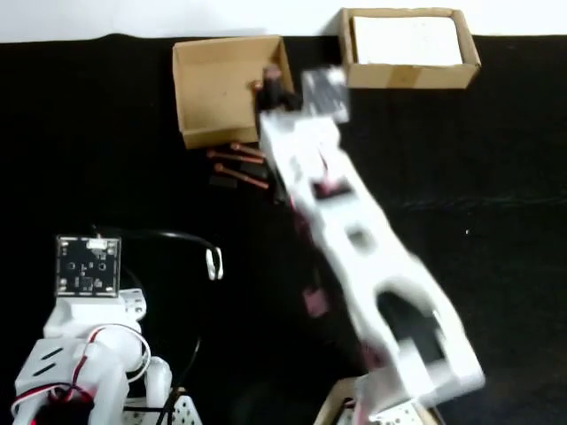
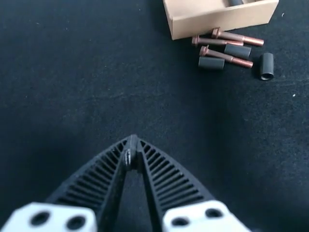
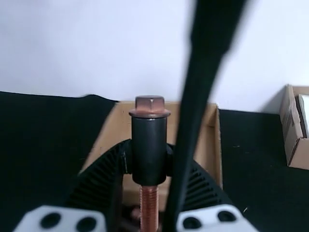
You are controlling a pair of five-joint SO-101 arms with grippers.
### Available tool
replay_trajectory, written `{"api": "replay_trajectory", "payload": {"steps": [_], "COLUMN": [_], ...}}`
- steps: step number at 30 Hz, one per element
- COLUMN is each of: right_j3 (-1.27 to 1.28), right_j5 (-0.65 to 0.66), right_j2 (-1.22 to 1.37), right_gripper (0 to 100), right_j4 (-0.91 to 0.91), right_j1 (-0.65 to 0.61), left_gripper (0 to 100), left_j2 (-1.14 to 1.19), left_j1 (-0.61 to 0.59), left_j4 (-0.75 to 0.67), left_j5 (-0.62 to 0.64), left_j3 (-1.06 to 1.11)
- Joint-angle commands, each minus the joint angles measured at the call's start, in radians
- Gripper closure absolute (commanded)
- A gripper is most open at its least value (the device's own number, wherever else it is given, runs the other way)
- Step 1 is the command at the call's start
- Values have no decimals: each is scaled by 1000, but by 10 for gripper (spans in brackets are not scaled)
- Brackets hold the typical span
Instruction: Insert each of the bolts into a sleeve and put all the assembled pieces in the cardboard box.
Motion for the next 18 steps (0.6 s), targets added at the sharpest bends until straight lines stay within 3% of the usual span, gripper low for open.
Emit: {"api": "replay_trajectory", "payload": {"steps": [1, 9, 15, 18], "right_j3": [-354, -828, -1047, -1106], "right_j5": [-2, -2, -8, -8], "right_j2": [243, 619, 757, 762], "right_gripper": [991, 981, 783, 770], "right_j4": [-31, 211, 358, 446], "right_j1": [24, 28, 8, 2], "left_gripper": [983, 983, 983, 983], "left_j2": [-5, -5, -15, -7], "left_j1": [-5, -5, 1, 2], "left_j4": [-17, -21, -54, -106], "left_j5": [-6, -9, -11, -11], "left_j3": [5, 7, 79, 147]}}
